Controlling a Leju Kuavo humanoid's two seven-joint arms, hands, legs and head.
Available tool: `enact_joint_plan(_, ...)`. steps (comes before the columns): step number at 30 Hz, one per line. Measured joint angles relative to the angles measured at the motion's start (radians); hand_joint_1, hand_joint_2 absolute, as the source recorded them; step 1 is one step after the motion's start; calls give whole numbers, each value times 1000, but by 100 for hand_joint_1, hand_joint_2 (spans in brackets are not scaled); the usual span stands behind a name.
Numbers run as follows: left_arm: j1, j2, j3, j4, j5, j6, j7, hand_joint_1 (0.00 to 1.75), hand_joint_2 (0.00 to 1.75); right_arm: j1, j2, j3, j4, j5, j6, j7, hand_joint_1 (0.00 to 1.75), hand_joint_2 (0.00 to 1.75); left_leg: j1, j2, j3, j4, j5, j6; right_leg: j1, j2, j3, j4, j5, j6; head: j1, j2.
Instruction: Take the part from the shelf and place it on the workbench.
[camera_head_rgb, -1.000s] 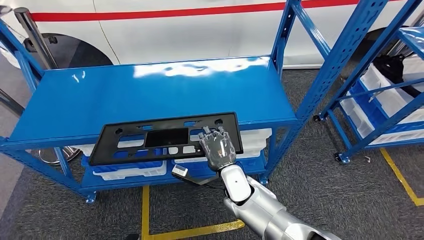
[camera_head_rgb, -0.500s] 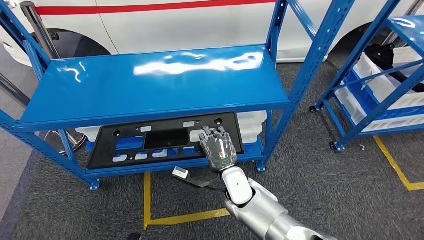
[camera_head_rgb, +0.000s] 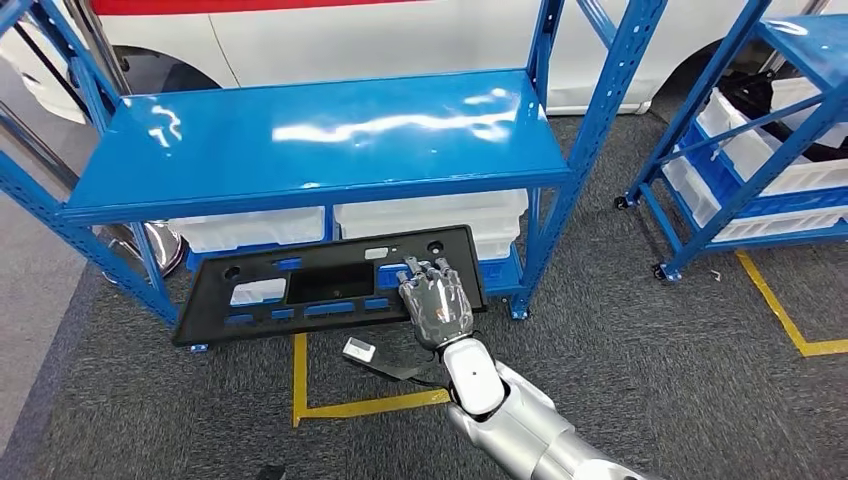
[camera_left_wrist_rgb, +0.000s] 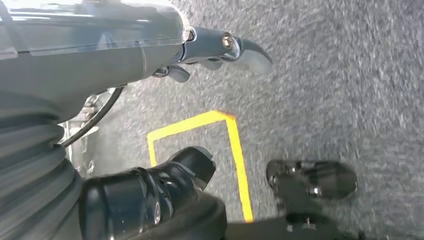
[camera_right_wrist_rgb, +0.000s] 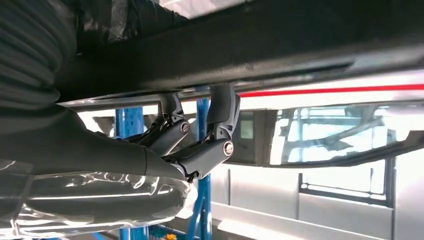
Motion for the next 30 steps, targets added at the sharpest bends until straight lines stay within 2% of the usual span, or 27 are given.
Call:
enact_joint_plan(1, -1, 0, 0, 0, 0, 0, 0, 0, 175, 22, 4, -24, -23, -93, 60, -82, 175, 175, 2, 2, -6, -3, 12, 7, -1, 2, -4, 4, -9, 6, 0, 0)
enact_joint_plan(2, -2, 0, -1, 0, 0, 1, 0, 0, 175, 49, 6, -54, -52, -224, 131, -184, 175, 175, 5, 4, -15, -6, 25, 16, -1, 4, -12, 23, -39, 11, 0, 0)
enact_joint_plan(4, -9, 0, -3, 0, 0, 1, 3, 0, 175, 113, 7, -117, -113, -608, 282, -373, 175, 175, 6, 6, -45, -4, 53, 28, -6, 7, -41, 125, -149, 20, 1, 0)
enact_joint_plan(5, -12, 0, -5, 0, 0, 1, 5, 0, 175, 142, 7, -139, -141, -830, 346, -424, 175, 175, 6, 6, -64, 0, 65, 30, -7, 7, -56, 194, -196, 23, 1, 0)
enact_joint_plan(6, -14, 0, -8, 0, 0, 2, 8, 0, 175, 166, 8, -157, -167, -1058, 397, -448, 175, 175, 6, 5, -84, 4, 77, 30, -9, 7, -64, 257, -219, 26, 1, 0)
enact_joint_plan(7, -15, 0, -10, 0, -1, 2, 10, 0, 175, 182, 9, -172, -187, -1260, 429, -451, 175, 175, 5, 5, -103, 9, 87, 29, -11, 7, -61, 295, -215, 27, 1, 0)
enact_joint_plan(8, -16, 0, -12, 0, -1, 2, 12, 0, 175, 191, 11, -186, -206, -1439, 452, -450, 175, 175, 5, 5, -122, 15, 97, 27, -12, 7, -42, 303, -194, 28, 1, 0)
enact_joint_plan(9, -17, 0, -15, 0, -1, 2, 13, 0, 175, 195, 12, -200, -220, -1570, 471, -450, 175, 175, 5, 6, -140, 21, 107, 25, -12, 7, -4, 275, -168, 26, 1, 0)
enact_joint_plan(10, -18, 0, -18, 0, -1, 2, 15, 0, 175, 197, 13, -214, -232, -1650, 491, -449, 175, 175, 5, 6, -155, 26, 115, 22, -11, 7, 51, 216, -157, 22, 1, 0)
enact_joint_plan(11, -20, 0, -20, 0, -1, 2, 16, 0, 175, 201, 14, -227, -241, -1677, 514, -450, 175, 175, 4, 6, -166, 31, 123, 17, -9, 7, 111, 137, -166, 16, 1, 0)
enact_joint_plan(12, -21, 0, -22, 0, -1, 1, 17, 0, 175, 207, 14, -240, -248, -1665, 537, -451, 175, 175, 3, 7, -173, 32, 132, 12, -6, 7, 156, 73, -182, 11, 0, 0)
enact_joint_plan(13, -22, 0, -23, 0, -2, 0, 17, 0, 175, 215, 15, -249, -254, -1627, 560, -453, 175, 175, 2, 9, -177, 32, 140, 6, -2, 7, 184, 26, -198, 7, 1, 0)
enact_joint_plan(14, -23, 0, -24, 0, -2, -1, 18, 0, 175, 223, 15, -254, -258, -1591, 586, -455, 175, 175, 2, 11, -180, 29, 150, -1, 1, 8, 190, 4, -200, 4, 2, 0)
enact_joint_plan(16, -25, 0, -25, 0, -2, -3, 18, 0, 175, 237, 14, -257, -267, -1569, 644, -458, 175, 175, 3, 13, -191, 29, 156, -12, -1, 6, 170, -3, -178, -7, 3, 0)
enact_joint_plan(17, -25, 0, -25, 0, -1, -6, 19, 0, 175, 242, 14, -256, -270, -1582, 674, -457, 175, 175, 4, 12, -201, 42, 136, -18, -3, 4, 158, -6, -165, -15, 2, 0)
enact_joint_plan(18, -25, 0, -26, 0, -1, -9, 19, 0, 175, 247, 15, -254, -273, -1603, 704, -456, 175, 175, 6, 10, -215, 76, 94, -23, -6, 1, 145, -8, -151, -22, 2, 0)
enact_joint_plan(20, -25, 0, -26, 0, -1, -16, 20, 0, 175, 256, 17, -250, -277, -1651, 753, -454, 175, 175, 8, 9, -244, 195, -12, -33, -4, -6, 117, -7, -126, -31, 0, 0)
enact_joint_plan(21, -25, 0, -26, 0, -1, -18, 20, 0, 175, 259, 18, -249, -279, -1674, 771, -456, 175, 175, 8, 9, -253, 259, -45, -36, -3, -8, 100, -6, -114, -32, 0, 0)
enact_joint_plan(22, -25, 0, -27, 0, -1, -19, 20, 0, 175, 260, 18, -249, -280, -1692, 786, -457, 175, 175, 9, 9, -252, 303, -51, -38, -2, -10, 83, -4, -101, -32, 0, 0)
enact_joint_plan(23, -24, 0, -27, 0, -1, -20, 20, 0, 175, 262, 18, -248, -280, -1705, 800, -459, 175, 175, 9, 9, -236, 316, -33, -38, -1, -11, 65, -2, -89, -32, 0, 0)
enact_joint_plan(24, -25, 0, -27, 0, 0, -20, 20, 0, 175, 264, 18, -247, -280, -1714, 811, -461, 175, 175, 9, 9, -203, 294, -4, -37, -1, -11, 47, 0, -77, -31, 0, 0)
enact_joint_plan(25, -26, 0, -27, 0, 0, -20, 20, 0, 175, 267, 18, -246, -280, -1719, 818, -462, 175, 175, 8, 8, -153, 241, 19, -34, -1, -10, 32, 3, -64, -29, 0, 0)
enact_joint_plan(26, -29, 1, -27, 0, 0, -20, 20, 0, 175, 270, 18, -245, -281, -1724, 822, -462, 175, 175, 6, 8, -90, 164, 23, -29, 0, -8, 18, 6, -53, -26, 0, 0)
enact_joint_plan(27, -32, 1, -28, 0, 0, -20, 20, 0, 175, 271, 18, -244, -282, -1727, 824, -463, 175, 175, 4, 8, -36, 87, 12, -24, 2, -8, 9, 8, -41, -22, 0, 0)
enact_joint_plan(28, -34, 1, -29, 0, 0, -20, 20, 0, 175, 272, 19, -244, -283, -1730, 828, -464, 175, 175, 2, 7, 2, 30, -3, -19, 2, -8, 4, 8, -30, -17, 1, 0)
enact_joint_plan(29, -36, 1, -30, 0, 1, -21, 20, 0, 175, 272, 19, -243, -285, -1732, 834, -466, 175, 175, -1, 7, 20, -4, -13, -14, 2, -9, 2, 5, -18, -12, 1, 0)
enact_joint_plan(30, -36, 1, -30, 0, 2, -22, 19, 0, 175, 271, 19, -241, -287, -1734, 842, -468, 175, 175, -1, 7, 17, -14, -8, -9, 2, -9, 1, 0, -5, -6, 1, 0)
